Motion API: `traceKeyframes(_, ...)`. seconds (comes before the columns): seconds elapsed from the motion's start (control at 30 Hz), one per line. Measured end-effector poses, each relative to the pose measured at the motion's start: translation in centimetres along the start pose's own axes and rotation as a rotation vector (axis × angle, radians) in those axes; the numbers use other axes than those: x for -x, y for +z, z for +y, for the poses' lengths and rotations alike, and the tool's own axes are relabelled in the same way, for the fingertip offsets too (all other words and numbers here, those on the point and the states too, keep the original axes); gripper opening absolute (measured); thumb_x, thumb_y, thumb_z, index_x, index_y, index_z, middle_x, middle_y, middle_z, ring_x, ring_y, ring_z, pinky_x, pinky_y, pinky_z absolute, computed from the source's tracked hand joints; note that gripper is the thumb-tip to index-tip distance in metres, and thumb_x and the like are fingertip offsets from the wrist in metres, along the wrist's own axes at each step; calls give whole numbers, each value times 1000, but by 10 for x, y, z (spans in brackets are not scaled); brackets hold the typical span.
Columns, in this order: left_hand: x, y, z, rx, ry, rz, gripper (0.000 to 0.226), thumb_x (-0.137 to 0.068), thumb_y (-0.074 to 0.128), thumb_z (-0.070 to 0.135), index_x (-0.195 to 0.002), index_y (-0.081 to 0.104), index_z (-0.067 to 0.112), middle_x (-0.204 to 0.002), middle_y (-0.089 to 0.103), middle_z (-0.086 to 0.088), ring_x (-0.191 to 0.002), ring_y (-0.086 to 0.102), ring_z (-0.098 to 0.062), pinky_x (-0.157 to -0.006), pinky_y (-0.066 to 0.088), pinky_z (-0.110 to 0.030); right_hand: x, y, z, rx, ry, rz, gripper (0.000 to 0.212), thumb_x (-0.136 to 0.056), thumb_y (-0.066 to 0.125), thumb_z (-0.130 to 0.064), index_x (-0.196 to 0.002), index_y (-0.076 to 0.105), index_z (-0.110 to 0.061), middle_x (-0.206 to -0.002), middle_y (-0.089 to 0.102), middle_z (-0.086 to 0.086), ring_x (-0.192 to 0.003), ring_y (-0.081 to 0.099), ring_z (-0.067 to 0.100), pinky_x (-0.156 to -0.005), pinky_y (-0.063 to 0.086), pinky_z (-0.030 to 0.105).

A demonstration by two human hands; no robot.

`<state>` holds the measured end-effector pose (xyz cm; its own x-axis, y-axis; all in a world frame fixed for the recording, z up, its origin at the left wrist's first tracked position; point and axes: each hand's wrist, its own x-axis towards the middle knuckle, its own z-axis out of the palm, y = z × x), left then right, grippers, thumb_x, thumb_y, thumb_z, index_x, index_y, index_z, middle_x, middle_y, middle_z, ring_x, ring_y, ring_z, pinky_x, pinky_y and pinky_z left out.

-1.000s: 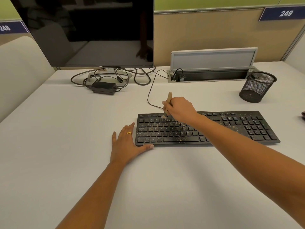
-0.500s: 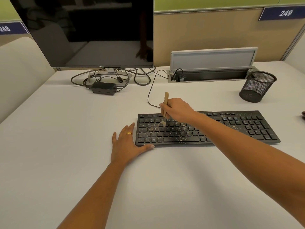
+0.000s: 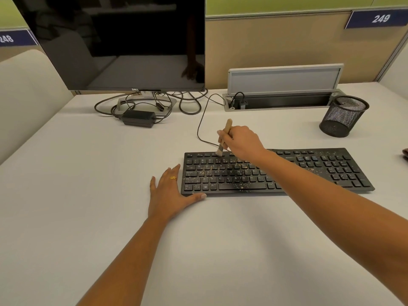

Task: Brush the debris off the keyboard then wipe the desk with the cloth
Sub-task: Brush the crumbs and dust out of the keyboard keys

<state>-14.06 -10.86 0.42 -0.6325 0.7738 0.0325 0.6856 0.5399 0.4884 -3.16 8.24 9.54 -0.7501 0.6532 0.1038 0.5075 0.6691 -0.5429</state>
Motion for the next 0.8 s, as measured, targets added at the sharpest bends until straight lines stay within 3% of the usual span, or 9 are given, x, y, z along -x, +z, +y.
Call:
traceKeyframes(0.2,1,-1,1,-6,-2,-4,121,-53,52,84,-152,17,22,-157,22,4,-146,10,-8,-118,-6,-41,4,4,0,59,-27,-78,44,-100,34,-34,-88,66,-7,-82,67,7,-79,63,25,-76,49,36)
traceKeyframes(0.33,1,-1,1,-2,-3,-1,121,-54,53,84,-151,18,22,-157,23,5,-146,10,-7,-118,-6,-41,1,1,-1,42,-24,-28,43,-100,34,-37,-82,63,-11,-76,61,1,-65,56,15,-67,44,32)
traceKeyframes(0.5,1,-1,1,-4,-5,-5,120,-54,53,83,-152,17,22,-157,22,5,-146,10,-7,-118,-6,-40,1,2,4,51,-45,-89,43,-100,35,-38,-85,66,-13,-82,67,3,-77,61,20,-73,47,32)
traceKeyframes(0.6,1,-1,1,-6,-7,-9,122,-52,50,85,-152,16,22,-158,21,5,-146,9,-7,-118,-7,-40,1,-2,3,-13,-78,-104,41,-99,36,-40,-82,64,-16,-79,64,-2,-69,57,13,-62,41,26)
traceKeyframes(0.8,1,0,1,-17,-2,-8,121,-55,52,85,-152,16,22,-158,21,5,-146,9,-7,-118,-6,-41,5,-9,9,216,-118,-181,42,-99,33,-41,-82,62,-15,-81,61,0,-73,56,17,-68,38,28)
